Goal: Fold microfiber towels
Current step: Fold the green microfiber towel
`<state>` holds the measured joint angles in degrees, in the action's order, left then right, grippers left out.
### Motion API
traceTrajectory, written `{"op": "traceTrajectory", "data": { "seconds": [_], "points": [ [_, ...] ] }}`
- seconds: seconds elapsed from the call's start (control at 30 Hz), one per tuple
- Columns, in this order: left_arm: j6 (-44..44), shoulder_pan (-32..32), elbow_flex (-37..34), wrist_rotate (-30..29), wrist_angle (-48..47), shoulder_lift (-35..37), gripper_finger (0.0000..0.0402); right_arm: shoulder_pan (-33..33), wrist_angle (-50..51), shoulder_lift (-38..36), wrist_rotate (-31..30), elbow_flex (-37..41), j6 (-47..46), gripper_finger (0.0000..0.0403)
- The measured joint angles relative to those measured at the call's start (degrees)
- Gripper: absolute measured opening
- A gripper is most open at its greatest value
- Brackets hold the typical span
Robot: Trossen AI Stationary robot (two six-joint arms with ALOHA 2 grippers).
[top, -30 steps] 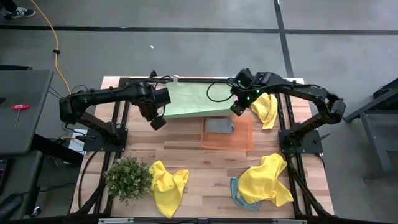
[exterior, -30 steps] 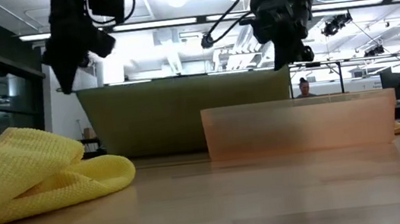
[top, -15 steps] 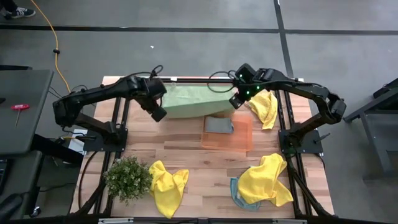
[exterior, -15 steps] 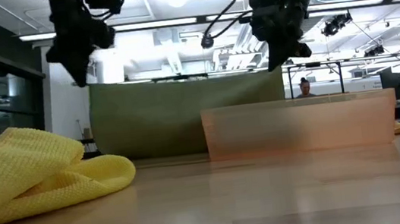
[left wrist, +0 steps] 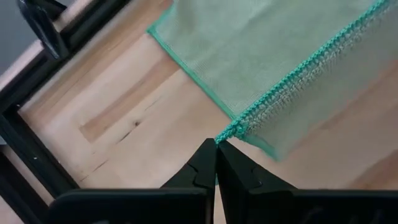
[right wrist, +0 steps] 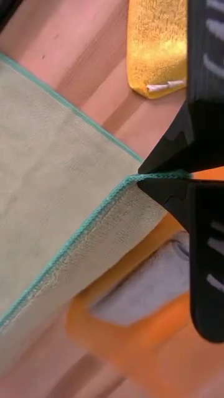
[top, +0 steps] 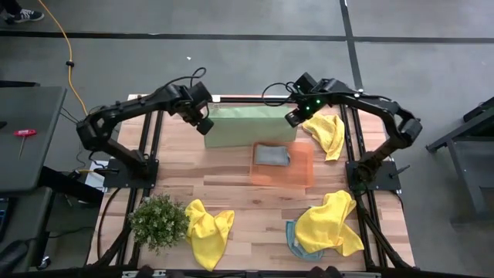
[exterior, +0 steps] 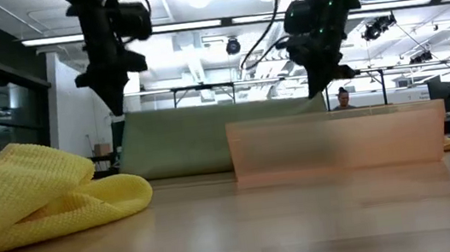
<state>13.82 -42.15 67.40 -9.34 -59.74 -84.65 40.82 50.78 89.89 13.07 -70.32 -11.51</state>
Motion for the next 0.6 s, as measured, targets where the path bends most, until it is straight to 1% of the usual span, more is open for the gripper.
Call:
{"op": "traceTrajectory", "data": {
  "seconds": [0.07,0.27,0.47,0.6],
  "points": [
    [-0.11,0.03,-0.07,-0.79,-0.01,-1.96,0.0000,-0.27,-1.03,1.24,-1.37,0.00,-0.02,0.0000],
    [-0.01,0.31,-0.07,-8.40,3.98,-7.56,0.0000,-0.39,-5.39,4.04,-7.13,0.00,-1.50,0.0000],
    [0.96,0.15,-0.07,-10.00,8.68,-10.89,0.0000,-0.33,-6.82,6.44,-11.75,0.00,-1.20,0.0000],
    [1.07,0.20,-0.07,-13.19,8.89,-12.35,0.0000,-0.33,-8.70,8.99,-12.12,0.00,-1.10,0.0000]
  ]
}}
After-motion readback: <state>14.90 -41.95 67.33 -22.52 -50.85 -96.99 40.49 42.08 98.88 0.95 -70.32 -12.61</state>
